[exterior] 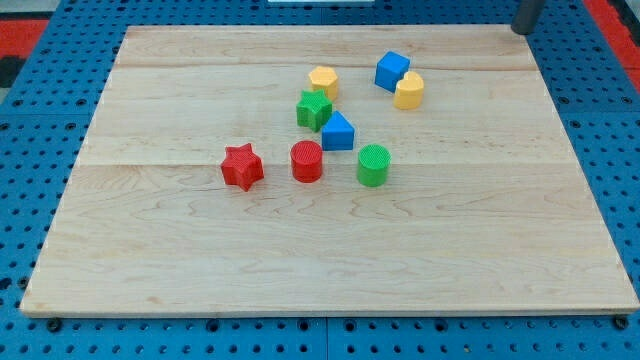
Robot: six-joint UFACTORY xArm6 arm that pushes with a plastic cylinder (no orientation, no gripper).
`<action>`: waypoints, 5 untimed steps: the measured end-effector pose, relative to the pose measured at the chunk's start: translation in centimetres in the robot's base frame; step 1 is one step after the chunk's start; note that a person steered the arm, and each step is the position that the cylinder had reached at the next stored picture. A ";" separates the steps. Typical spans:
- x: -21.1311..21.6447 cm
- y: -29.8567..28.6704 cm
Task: Move the yellow heart right to the green star
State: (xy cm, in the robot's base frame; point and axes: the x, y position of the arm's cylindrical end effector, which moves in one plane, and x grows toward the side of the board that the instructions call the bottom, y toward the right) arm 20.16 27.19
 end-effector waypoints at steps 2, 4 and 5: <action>2.7 -0.7; 10.5 -2.3; 13.0 -4.9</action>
State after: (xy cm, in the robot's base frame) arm 33.11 22.32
